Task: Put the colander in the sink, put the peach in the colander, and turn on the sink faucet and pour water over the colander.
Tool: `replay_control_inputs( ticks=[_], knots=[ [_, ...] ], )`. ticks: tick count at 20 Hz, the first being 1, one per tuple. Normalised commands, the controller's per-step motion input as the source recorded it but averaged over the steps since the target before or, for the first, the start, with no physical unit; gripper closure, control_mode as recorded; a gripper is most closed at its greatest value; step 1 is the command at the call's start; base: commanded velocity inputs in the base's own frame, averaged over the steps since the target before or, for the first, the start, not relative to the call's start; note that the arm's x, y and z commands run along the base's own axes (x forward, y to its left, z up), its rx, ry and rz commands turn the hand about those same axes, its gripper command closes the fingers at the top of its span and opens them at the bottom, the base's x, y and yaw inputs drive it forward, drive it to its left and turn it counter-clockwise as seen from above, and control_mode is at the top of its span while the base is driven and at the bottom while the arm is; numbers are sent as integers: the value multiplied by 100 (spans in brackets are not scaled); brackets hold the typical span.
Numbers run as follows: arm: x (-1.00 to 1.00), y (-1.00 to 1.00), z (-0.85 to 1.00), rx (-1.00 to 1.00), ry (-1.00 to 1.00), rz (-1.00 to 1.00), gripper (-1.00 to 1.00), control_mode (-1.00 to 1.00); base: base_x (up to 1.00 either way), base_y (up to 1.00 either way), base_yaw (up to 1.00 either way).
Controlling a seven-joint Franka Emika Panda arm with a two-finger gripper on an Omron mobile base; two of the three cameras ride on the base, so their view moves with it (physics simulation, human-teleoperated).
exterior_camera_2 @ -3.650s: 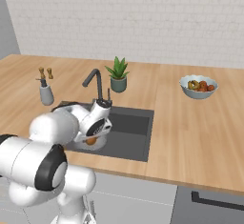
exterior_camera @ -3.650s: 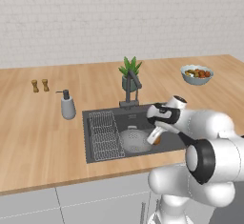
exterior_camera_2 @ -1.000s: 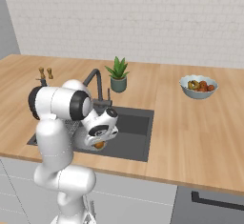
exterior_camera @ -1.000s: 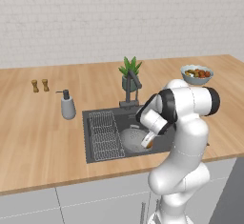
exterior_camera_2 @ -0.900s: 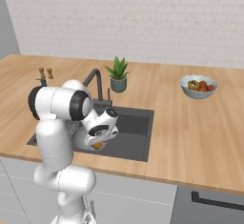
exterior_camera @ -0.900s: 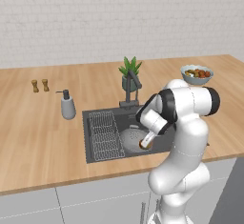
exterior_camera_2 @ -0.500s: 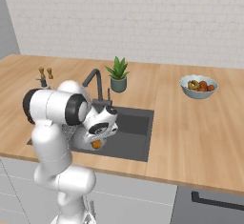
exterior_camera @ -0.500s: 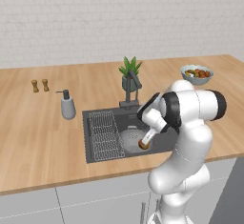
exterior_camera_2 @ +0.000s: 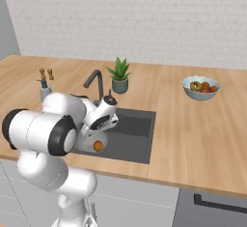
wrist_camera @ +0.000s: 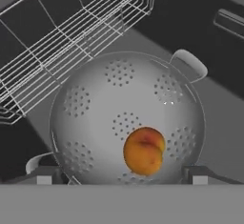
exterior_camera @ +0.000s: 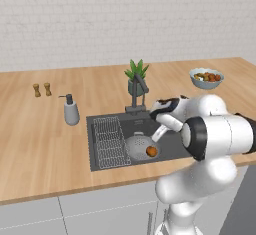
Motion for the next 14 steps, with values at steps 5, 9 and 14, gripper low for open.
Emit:
replay_control_inputs(
  ticks=[5,9,14],
  knots=[
    [-15,-11,68,3,-6,-8,-100,-100,0,0,0],
    [-12,-10,48,4,-13,-8,-100,-100,0,0,0],
    [0,-7,27,10,-14,-7,-100,-100,0,0,0]
  ],
)
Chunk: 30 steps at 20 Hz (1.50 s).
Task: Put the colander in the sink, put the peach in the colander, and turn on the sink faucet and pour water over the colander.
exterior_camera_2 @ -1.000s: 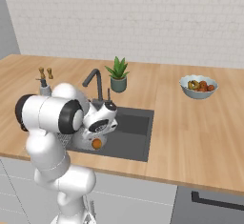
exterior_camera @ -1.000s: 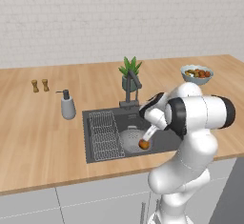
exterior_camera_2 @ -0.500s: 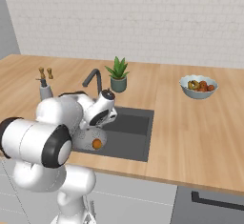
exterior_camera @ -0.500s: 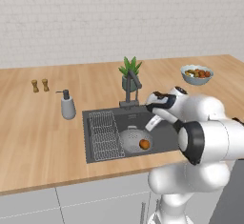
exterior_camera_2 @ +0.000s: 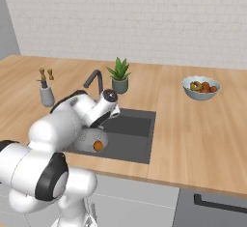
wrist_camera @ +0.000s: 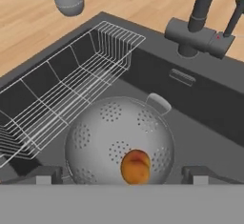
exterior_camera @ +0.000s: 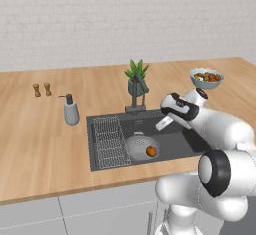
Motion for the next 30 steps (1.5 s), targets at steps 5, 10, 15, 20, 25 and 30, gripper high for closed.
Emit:
replay_control_inputs(
  ticks=[5,10,15,20,25,30],
  knots=[
    [3,-10,1,13,-14,-6,-100,-100,0,0,0],
    [21,-5,0,12,-11,-10,-100,-100,0,0,0],
    [45,0,0,9,-3,-7,-100,-100,0,0,0],
    [44,0,0,5,0,-4,-100,-100,0,0,0],
    [42,0,0,5,0,-3,-100,-100,0,0,0],
    [38,0,0,5,0,-5,-100,-100,0,0,0]
  ],
)
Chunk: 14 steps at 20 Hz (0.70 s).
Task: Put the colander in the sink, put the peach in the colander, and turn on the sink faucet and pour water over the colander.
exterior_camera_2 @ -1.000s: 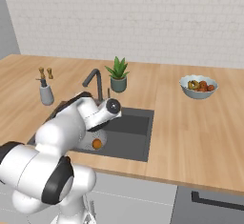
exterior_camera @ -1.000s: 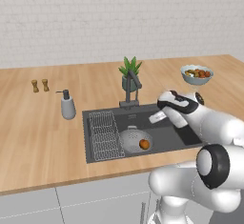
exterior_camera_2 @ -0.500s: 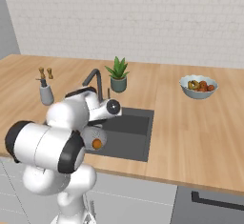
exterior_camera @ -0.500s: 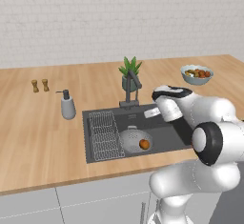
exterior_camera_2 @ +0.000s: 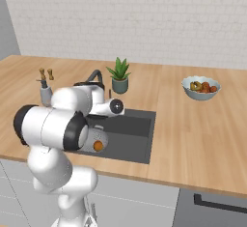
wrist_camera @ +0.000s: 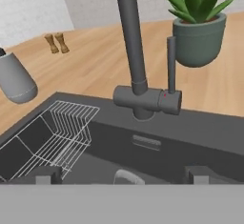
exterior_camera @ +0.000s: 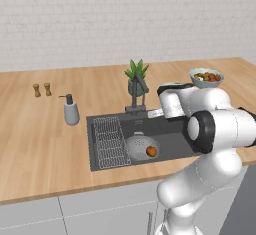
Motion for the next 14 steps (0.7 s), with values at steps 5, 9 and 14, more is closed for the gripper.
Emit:
replay_control_inputs(
  ticks=[5,9,14],
  knots=[
    [32,0,0,4,0,-5,-100,-100,0,0,0],
    [23,0,0,4,0,-2,-100,-100,0,0,0],
    [23,1,0,1,0,-2,-100,-100,0,0,0]
  ],
)
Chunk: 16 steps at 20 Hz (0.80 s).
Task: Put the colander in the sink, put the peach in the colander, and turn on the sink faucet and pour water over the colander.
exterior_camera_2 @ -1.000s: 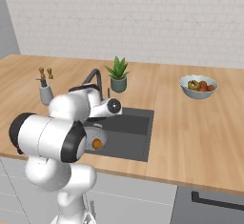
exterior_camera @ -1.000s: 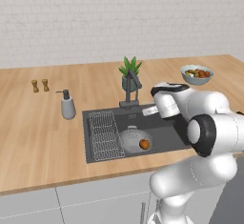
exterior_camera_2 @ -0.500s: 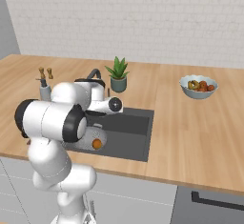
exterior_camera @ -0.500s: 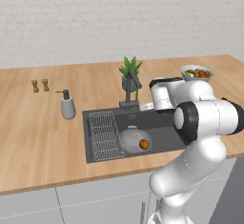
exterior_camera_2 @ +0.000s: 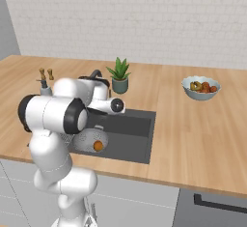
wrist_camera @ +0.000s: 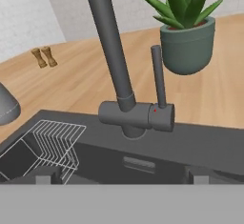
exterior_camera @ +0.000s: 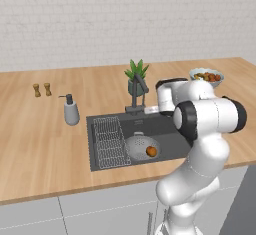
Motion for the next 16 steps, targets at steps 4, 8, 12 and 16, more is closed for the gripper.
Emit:
replay_control_inputs(
  ticks=[4,8,12,16],
  knots=[
    [20,1,0,0,0,-3,-100,-100,0,0,0],
    [22,2,0,0,0,-2,-100,-100,0,0,0],
    [18,1,0,0,0,-2,-100,-100,0,0,0],
    [6,0,0,0,0,0,-100,-100,0,0,0]
  ],
)
